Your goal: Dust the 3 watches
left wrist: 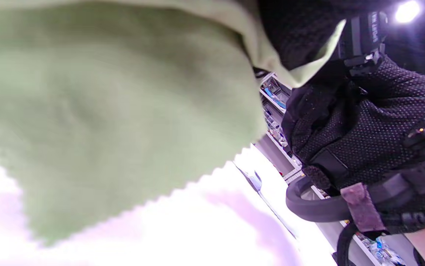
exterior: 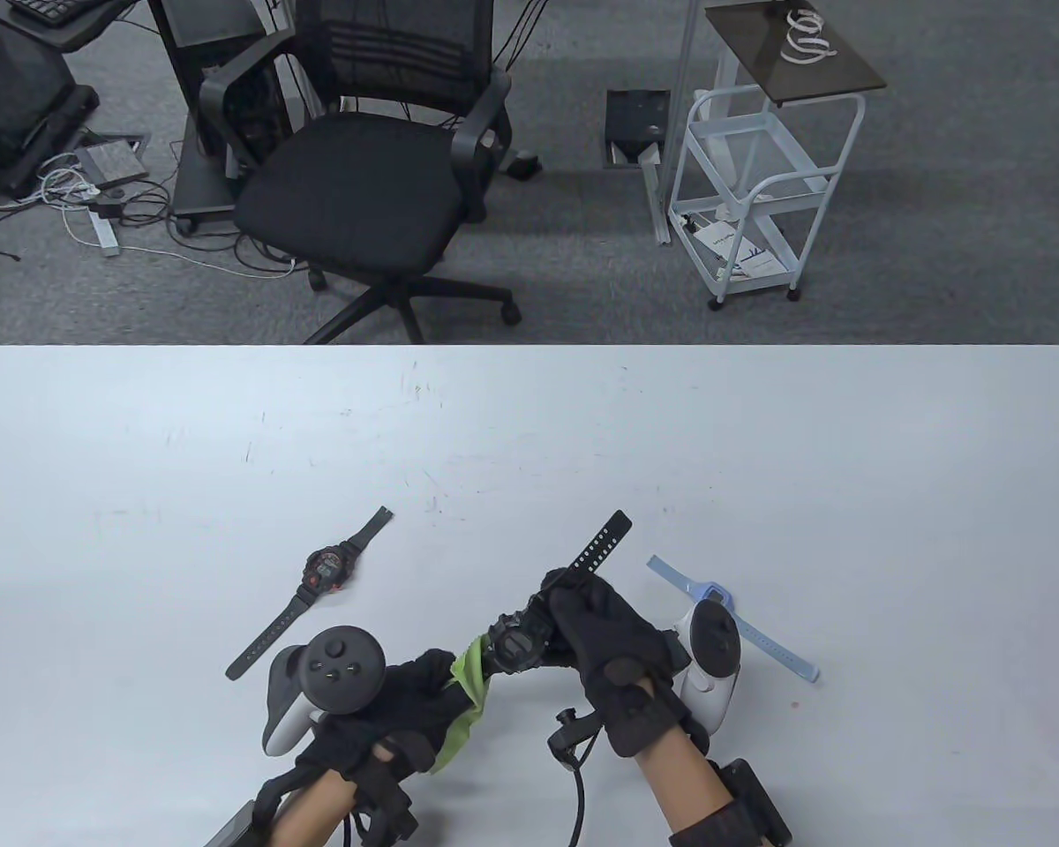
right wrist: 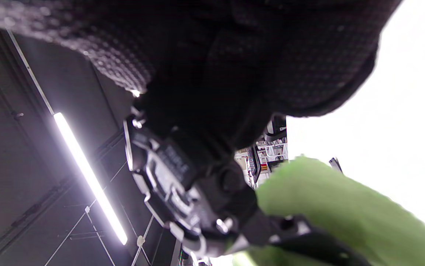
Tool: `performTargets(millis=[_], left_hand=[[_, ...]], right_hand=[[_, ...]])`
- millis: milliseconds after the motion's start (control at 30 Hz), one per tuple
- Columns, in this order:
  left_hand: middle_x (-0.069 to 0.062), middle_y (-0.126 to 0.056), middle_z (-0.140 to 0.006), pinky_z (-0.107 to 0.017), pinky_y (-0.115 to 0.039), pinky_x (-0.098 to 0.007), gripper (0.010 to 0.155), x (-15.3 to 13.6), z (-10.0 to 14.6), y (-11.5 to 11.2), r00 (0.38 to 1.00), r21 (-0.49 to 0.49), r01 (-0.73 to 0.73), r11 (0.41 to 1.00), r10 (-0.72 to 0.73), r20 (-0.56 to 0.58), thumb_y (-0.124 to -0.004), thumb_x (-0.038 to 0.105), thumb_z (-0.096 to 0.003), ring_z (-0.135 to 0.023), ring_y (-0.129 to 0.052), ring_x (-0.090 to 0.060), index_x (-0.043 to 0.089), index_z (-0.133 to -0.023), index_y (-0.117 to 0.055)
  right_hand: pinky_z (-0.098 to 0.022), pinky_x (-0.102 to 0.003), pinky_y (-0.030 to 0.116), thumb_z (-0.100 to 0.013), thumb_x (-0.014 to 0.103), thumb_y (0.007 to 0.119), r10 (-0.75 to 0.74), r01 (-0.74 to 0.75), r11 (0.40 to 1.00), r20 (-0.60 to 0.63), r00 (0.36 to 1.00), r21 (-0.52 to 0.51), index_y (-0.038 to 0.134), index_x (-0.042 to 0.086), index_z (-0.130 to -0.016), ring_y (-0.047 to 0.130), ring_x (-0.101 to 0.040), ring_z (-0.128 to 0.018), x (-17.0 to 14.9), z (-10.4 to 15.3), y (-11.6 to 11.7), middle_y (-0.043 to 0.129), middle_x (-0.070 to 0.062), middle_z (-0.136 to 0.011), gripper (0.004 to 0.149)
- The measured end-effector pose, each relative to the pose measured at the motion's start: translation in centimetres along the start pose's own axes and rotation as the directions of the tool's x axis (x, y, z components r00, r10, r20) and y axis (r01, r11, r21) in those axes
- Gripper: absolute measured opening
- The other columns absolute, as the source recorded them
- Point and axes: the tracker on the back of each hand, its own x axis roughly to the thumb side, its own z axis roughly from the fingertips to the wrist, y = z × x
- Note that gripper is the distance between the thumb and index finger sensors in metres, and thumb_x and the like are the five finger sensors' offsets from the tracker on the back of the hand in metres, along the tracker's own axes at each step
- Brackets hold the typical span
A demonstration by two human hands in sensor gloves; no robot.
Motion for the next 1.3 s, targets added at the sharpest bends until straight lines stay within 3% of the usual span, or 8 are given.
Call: performTargets(millis=[100, 300, 433, 733, 967, 1200, 1300], left_hand=[[-0.011, -0.103, -0.062, -0.040, -0.094, -0.054, 0.051, -0.01, 0.05, 0.19, 1.000, 0.017, 0.007, 1.000, -0.008, 0.013, -0.084, 0.039, -0.0460, -0.037, -0.111, -0.023, 0.006, -0.085, -0.086], [-0.006, -0.107, -0.041, -0.031, -0.096, -0.050, 0.049, -0.10, 0.22, 0.37, 1.000, 0.044, 0.024, 0.999, -0.024, 0.004, -0.084, 0.048, -0.0466, -0.020, -0.110, -0.019, 0.006, -0.068, -0.096], [-0.005, -0.107, -0.037, -0.031, -0.096, -0.050, 0.048, -0.15, 0.32, 0.46, 1.000, 0.060, 0.022, 0.998, -0.022, 0.002, -0.086, 0.050, -0.0464, -0.018, -0.110, -0.019, 0.008, -0.064, -0.098], [-0.011, -0.105, -0.055, -0.041, -0.092, -0.054, 0.049, -0.22, 0.25, 0.38, 0.999, 0.072, 0.032, 0.997, -0.032, -0.009, -0.086, 0.042, -0.0446, -0.034, -0.111, -0.024, 0.007, -0.078, -0.091], [-0.007, -0.107, -0.039, -0.034, -0.094, -0.052, 0.046, -0.33, 0.40, 0.59, 1.000, 0.098, 0.024, 0.995, -0.023, -0.012, -0.088, 0.048, -0.0457, -0.020, -0.109, -0.021, 0.008, -0.064, -0.098], [-0.010, -0.105, -0.052, -0.041, -0.092, -0.054, 0.046, -0.46, 0.24, 0.50, 1.000, 0.095, 0.021, 0.995, -0.020, -0.016, -0.087, 0.041, -0.0455, -0.032, -0.110, -0.024, 0.007, -0.076, -0.092], [-0.009, -0.105, -0.051, -0.040, -0.092, -0.054, 0.046, -0.49, 0.25, 0.50, 0.999, 0.093, 0.032, 0.995, -0.030, -0.020, -0.087, 0.042, -0.0450, -0.031, -0.109, -0.023, 0.008, -0.074, -0.093]], right_hand=[[-0.036, -0.041, 0.093, -0.049, 0.041, 0.081, -0.007, 0.007, 1.000, 0.002, 1.000, -0.004, 0.084, 0.018, -0.088, 0.108, -0.015, -0.052, 0.07, -0.02, -0.11, 0.101, -0.002, -0.072, 0.045], [-0.036, -0.041, 0.093, -0.049, 0.042, 0.081, -0.014, 0.014, 1.000, 0.001, 1.000, -0.015, 0.084, 0.017, -0.088, 0.108, -0.015, -0.052, 0.16, 0.01, -0.28, 0.101, -0.002, -0.072, 0.045], [-0.036, -0.041, 0.093, -0.049, 0.042, 0.081, -0.020, 0.020, 1.000, -0.001, 1.000, -0.020, 0.084, 0.017, -0.088, 0.108, -0.015, -0.052, 0.16, 0.02, -0.35, 0.101, -0.002, -0.071, 0.045], [-0.036, -0.041, 0.092, -0.050, 0.042, 0.081, -0.022, 0.022, 0.999, 0.003, 1.000, -0.023, 0.084, 0.018, -0.088, 0.108, -0.015, -0.052, 0.26, -0.03, -0.53, 0.101, -0.002, -0.072, 0.045], [-0.037, -0.041, 0.092, -0.050, 0.042, 0.080, -0.026, 0.026, 0.999, -0.001, 1.000, -0.028, 0.083, 0.018, -0.088, 0.108, -0.016, -0.052, 0.30, -0.01, -0.60, 0.100, -0.001, -0.072, 0.045], [-0.037, -0.041, 0.092, -0.050, 0.042, 0.080, -0.032, 0.032, 0.999, 0.002, 0.999, -0.041, 0.083, 0.018, -0.088, 0.108, -0.016, -0.052, 0.43, 0.00, -0.78, 0.100, -0.001, -0.072, 0.045], [-0.037, -0.041, 0.092, -0.050, 0.042, 0.080, -0.024, 0.024, 0.999, 0.000, 1.000, -0.042, 0.083, 0.018, -0.088, 0.108, -0.016, -0.052, 0.35, -0.02, -0.87, 0.100, -0.001, -0.072, 0.045]])
